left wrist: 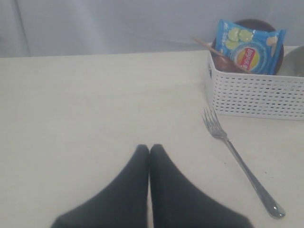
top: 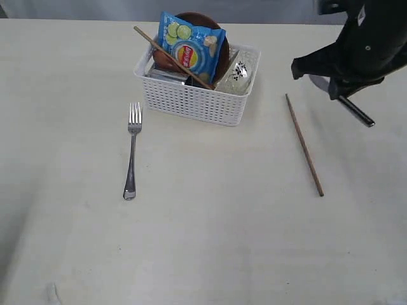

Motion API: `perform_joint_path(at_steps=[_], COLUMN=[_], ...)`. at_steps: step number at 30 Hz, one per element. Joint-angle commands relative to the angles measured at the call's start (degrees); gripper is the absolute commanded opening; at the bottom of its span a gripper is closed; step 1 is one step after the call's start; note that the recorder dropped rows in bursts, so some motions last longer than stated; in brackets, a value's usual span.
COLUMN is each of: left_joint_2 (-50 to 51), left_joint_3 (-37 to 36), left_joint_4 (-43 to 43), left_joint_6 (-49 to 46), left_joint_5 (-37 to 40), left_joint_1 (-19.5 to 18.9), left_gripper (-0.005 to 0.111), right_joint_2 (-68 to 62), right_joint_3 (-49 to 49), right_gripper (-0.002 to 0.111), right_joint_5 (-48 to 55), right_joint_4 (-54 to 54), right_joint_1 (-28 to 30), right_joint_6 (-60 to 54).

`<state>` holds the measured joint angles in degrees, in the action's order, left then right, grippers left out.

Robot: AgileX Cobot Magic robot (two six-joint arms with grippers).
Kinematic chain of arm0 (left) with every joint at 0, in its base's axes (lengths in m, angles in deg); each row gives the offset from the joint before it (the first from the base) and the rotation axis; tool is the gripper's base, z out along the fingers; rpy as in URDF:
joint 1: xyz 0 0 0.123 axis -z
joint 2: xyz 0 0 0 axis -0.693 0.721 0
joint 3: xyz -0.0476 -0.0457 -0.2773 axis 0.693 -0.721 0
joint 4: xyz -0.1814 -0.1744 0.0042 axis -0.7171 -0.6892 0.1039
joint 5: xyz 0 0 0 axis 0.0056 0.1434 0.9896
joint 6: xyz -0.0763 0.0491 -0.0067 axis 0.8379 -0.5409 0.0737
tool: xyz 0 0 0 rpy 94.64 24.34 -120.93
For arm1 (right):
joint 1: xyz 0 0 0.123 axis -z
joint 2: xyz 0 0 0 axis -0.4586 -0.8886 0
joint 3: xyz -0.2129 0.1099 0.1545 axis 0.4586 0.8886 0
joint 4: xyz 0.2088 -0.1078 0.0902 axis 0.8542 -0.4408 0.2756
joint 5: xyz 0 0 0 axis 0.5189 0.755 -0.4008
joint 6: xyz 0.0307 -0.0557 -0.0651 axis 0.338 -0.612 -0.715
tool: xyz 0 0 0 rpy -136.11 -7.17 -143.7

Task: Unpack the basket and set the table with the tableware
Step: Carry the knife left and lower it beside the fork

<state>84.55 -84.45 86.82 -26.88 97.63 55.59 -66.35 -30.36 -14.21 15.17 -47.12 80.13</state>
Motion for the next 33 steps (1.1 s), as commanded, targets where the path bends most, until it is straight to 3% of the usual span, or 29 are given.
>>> perform_joint_path(at_steps=[1, 4, 7, 10, 15, 23, 28, 33], left_joint_2=[-0.1, -0.1, -0.1, -0.1, -0.1, -0.1, -0.1, -0.1], left_joint_3=[-0.2, -0.2, -0.2, -0.2, -0.2, -0.2, -0.2, -0.2], left_joint_4=[0.5, 0.5, 0.5, 0.5, 0.5, 0.5, 0.5, 0.5], left_joint_6=[0.2, 0.2, 0.2, 0.2, 0.2, 0.2, 0.2, 0.2], left_joint_5=[-0.6, -0.6, -0.6, -0.6, -0.6, -0.6, -0.6, -0.6], left_joint_1=[0.3, 0.3, 0.3, 0.3, 0.3, 0.3, 0.3, 0.3], left_gripper=[0.000, 0.000, 0.000, 0.000, 0.000, 0.000, 0.000, 0.000], right_joint_2=[4.9, 7.3, 5.7, 1.1, -8.7, -23.6, -28.7, -28.9], right_joint_3=[0.0, 0.0, -0.1, -0.2, -2.8, -15.7, -24.4, -27.7], right_gripper=[0.000, 0.000, 0.000, -0.001, -0.001, -0.001, -0.001, -0.001], right_joint_5=[-5.2, -10.4, -19.1, -29.0, -39.3, -37.5, -29.4, -22.6], right_joint_4=[12.5, 20.5, 27.0, 27.4, 27.4, 26.6, 12.5, 2.0], right_joint_1=[-1.1, -6.7, -16.8, -26.4, -34.7, -38.4, -38.3, -39.2], right_joint_6=[-6.6, -7.3, -5.0, 1.3, 10.1, 15.4, 26.2, 29.5])
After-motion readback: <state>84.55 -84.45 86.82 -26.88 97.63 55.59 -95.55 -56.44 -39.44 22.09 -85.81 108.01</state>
